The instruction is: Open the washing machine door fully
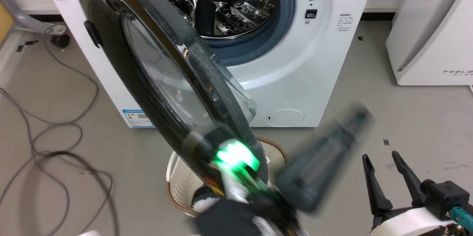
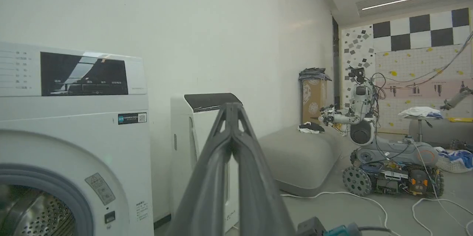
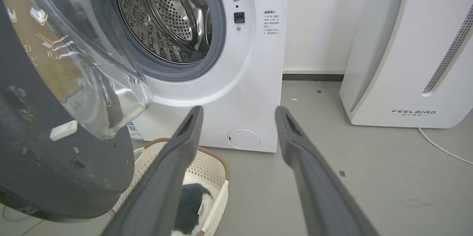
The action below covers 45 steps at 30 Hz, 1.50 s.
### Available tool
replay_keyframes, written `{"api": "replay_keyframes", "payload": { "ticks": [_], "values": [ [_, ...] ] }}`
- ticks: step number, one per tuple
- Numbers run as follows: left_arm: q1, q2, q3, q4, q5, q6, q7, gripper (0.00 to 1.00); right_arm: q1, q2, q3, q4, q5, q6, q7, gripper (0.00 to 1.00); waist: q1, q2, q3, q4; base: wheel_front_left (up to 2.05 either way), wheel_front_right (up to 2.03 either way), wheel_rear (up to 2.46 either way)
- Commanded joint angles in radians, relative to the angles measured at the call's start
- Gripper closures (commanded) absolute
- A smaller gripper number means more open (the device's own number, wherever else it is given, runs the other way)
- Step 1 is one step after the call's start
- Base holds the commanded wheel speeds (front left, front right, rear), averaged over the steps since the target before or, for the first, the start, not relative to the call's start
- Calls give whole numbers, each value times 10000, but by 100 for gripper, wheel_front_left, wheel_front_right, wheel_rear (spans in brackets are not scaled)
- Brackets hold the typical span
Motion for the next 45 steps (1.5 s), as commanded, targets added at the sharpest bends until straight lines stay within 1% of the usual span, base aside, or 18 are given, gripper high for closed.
{"api": "replay_keyframes", "payload": {
  "ticks": [1, 6, 10, 11, 13, 18, 26, 33, 38, 45],
  "values": [
    [220, 7, -120, 77, -86, -52, 102, 100, 64, 47, -26, -19, -48, 52, -25, 0, 0, -1, -9, 21, 0, 0, 0],
    [1080, 151, -1410, 809, -696, -223, 1312, 100, 141, 47, -41, -78, -76, 52, 8, 0, 0, -1, -40, 66, 0, 0, 0],
    [1637, 408, -1873, 1540, -967, -134, 2037, 100, 144, 47, 8, -86, -95, 52, 48, 0, 0, -1, -64, 45, 0, 0, 0],
    [1767, 520, -1961, 1930, -937, -52, 2227, 100, 147, 47, 44, -83, -109, 52, 70, 0, 0, -1, -79, 23, 0, 0, 0],
    [1793, 551, -1956, 2102, -889, 0, 2230, 100, 148, 47, 67, -80, -109, 52, 86, 0, 0, -1, -80, 9, 0, 0, 0],
    [1515, 652, -1679, 3142, -458, 281, 2043, 100, 128, 47, 116, -87, -139, 52, 162, 0, 0, -1, -41, -19, 0, 0, 0],
    [437, 270, -839, 4632, -273, 833, 1157, 100, 80, 47, 81, -43, -187, 52, 266, 0, 0, -1, 74, -29, 0, 0, 0],
    [-142, 69, -574, 5497, -488, 1249, 739, 100, 70, 47, 133, 21, -118, 52, 277, 0, 0, -1, 87, -22, 0, 0, 0],
    [-157, 35, -485, 5809, -659, 1510, 679, 100, 90, 47, 152, 65, -85, 52, 285, 0, 0, -1, 73, -17, 0, 0, 0],
    [279, 133, -334, 5673, -848, 1883, 797, 100, 134, 47, 102, 76, -7, 52, 251, 0, 0, -1, 85, 97, 0, 0, 0]
  ]
}}
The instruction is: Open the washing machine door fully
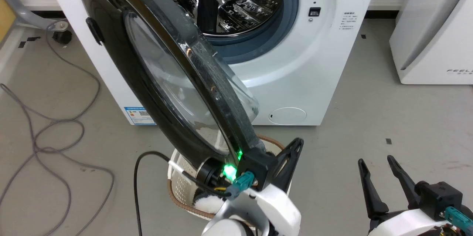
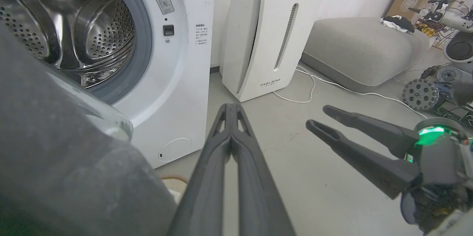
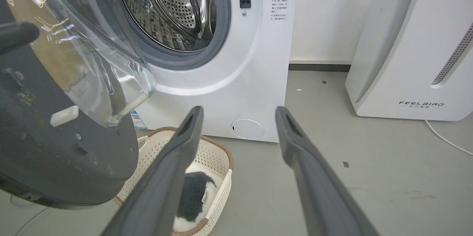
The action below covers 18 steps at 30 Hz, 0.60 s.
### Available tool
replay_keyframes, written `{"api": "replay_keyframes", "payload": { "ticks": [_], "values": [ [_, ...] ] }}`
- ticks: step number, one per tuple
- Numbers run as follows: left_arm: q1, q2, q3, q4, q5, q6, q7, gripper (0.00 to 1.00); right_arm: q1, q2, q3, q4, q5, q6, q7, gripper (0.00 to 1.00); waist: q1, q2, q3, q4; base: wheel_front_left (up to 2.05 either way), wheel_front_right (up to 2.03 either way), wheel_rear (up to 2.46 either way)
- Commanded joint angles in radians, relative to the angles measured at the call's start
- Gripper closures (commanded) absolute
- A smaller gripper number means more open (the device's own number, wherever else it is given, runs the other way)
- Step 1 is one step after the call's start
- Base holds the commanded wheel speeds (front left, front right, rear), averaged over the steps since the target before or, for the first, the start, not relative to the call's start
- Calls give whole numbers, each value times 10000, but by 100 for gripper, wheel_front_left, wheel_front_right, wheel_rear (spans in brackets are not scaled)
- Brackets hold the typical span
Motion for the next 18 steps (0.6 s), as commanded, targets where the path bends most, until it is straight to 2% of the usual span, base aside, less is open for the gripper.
{"api": "replay_keyframes", "payload": {
  "ticks": [1, 3, 18],
  "values": [
    [220, 95, 32, -69, -12, 81, 46, 100, 62, 45, -22, 30, 68, 52, -19, 0, 0, -1, -7, 37, 0, 0, 0],
    [351, 174, 16, -193, -7, 149, 86, 100, 74, 45, -34, 53, 75, 52, -27, 0, 0, -1, -22, 84, 0, 0, 0],
    [2091, 1257, 327, -2306, 240, 1433, 507, 100, 223, 45, 11, 82, 100, 52, -4, 0, 0, -1, -167, 250, 0, 0, 0]
  ]
}}
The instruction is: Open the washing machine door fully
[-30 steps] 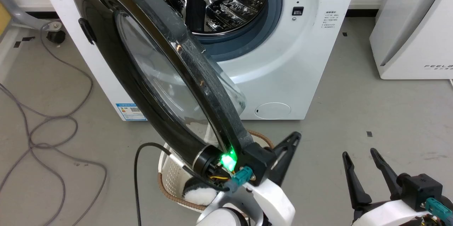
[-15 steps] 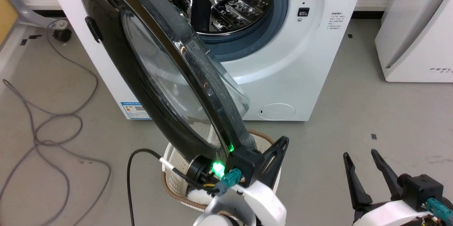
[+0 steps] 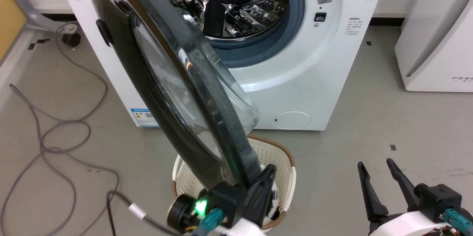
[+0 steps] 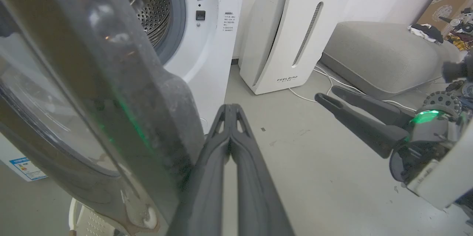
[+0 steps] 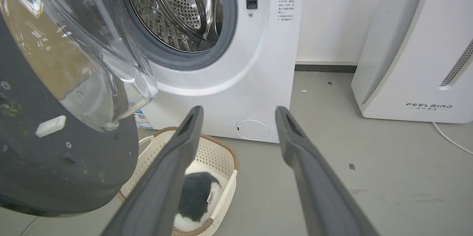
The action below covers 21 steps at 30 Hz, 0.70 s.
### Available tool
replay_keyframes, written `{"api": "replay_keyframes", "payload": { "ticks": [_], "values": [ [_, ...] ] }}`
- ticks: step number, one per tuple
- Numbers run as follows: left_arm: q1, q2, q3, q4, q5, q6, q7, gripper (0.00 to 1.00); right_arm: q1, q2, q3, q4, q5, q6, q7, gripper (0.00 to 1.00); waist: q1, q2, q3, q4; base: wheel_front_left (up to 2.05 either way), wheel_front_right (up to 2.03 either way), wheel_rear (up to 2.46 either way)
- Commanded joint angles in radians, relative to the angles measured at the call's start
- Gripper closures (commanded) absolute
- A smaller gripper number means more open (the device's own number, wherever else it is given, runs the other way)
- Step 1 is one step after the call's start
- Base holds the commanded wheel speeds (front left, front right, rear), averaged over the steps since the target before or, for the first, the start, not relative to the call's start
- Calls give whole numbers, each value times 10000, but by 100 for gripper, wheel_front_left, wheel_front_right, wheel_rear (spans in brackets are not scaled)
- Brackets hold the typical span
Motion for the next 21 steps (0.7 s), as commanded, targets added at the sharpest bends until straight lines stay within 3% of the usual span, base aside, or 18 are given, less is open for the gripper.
{"api": "replay_keyframes", "payload": {
  "ticks": [1, 11, 21],
  "values": [
    [231, 239, 217, -221, 156, 232, 36, 100, 144, 45, -21, 2, 2, 52, 5, 0, 0, 0, 1, 44, 0, 0, 0],
    [1323, 936, 559, -2211, 670, 1299, 438, 100, 267, 45, -83, -144, -118, 52, 82, 0, 0, 0, 33, 605, 0, 0, 0],
    [2038, 1311, 871, -3130, 912, 1937, 582, 100, 352, 45, -142, -282, -229, 52, 137, 0, 0, 0, 71, 1529, 0, 0, 0]
  ]
}}
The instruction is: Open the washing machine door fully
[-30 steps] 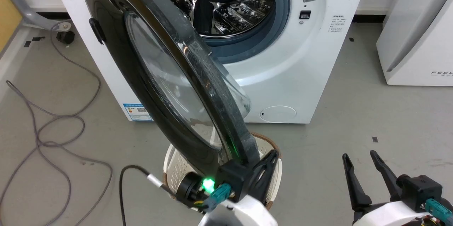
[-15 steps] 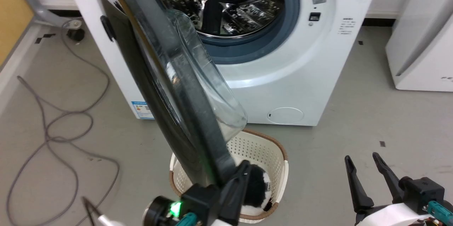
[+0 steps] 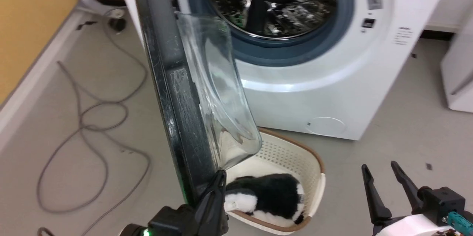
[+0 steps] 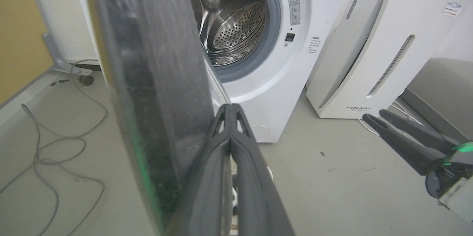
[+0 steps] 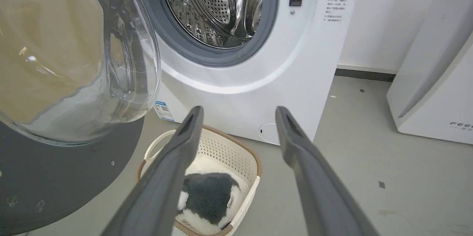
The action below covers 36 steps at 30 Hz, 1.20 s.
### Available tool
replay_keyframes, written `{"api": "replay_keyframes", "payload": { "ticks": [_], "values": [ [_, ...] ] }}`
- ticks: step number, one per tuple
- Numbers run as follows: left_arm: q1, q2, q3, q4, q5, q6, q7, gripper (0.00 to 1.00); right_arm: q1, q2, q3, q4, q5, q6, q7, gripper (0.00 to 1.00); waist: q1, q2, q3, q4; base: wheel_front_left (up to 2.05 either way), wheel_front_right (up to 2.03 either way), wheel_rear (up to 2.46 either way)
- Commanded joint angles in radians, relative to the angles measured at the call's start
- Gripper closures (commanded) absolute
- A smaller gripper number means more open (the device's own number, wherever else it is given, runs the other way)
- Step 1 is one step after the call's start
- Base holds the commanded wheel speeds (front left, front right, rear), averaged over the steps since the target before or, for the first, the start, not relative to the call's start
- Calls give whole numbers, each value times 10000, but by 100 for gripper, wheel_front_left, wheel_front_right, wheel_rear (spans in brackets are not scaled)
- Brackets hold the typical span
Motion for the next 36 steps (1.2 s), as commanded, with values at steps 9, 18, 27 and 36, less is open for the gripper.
{"api": "replay_keyframes", "payload": {
  "ticks": [9, 18, 27, 36],
  "values": [
    [242, 346, 641, -285, 153, 424, -29, 100, 175, 43, 13, -157, -71, 52, 70, 0, 0, 0, 116, 920, 0, 0, 0],
    [421, 930, 1823, -204, 135, 853, -250, 100, 107, 43, 46, -240, -152, 52, 154, 0, 0, 0, 247, 1123, 0, 0, 0],
    [696, 1797, 4472, 1418, -1202, 871, -1154, 100, -58, 43, 70, -320, -214, 52, 248, 0, 0, 0, 453, 992, 0, 0, 0],
    [524, 2259, 6211, 3299, -2414, 55, -2429, 100, -156, 43, 60, -275, -202, 52, 280, 0, 0, 0, 568, 877, 0, 0, 0]
  ]
}}
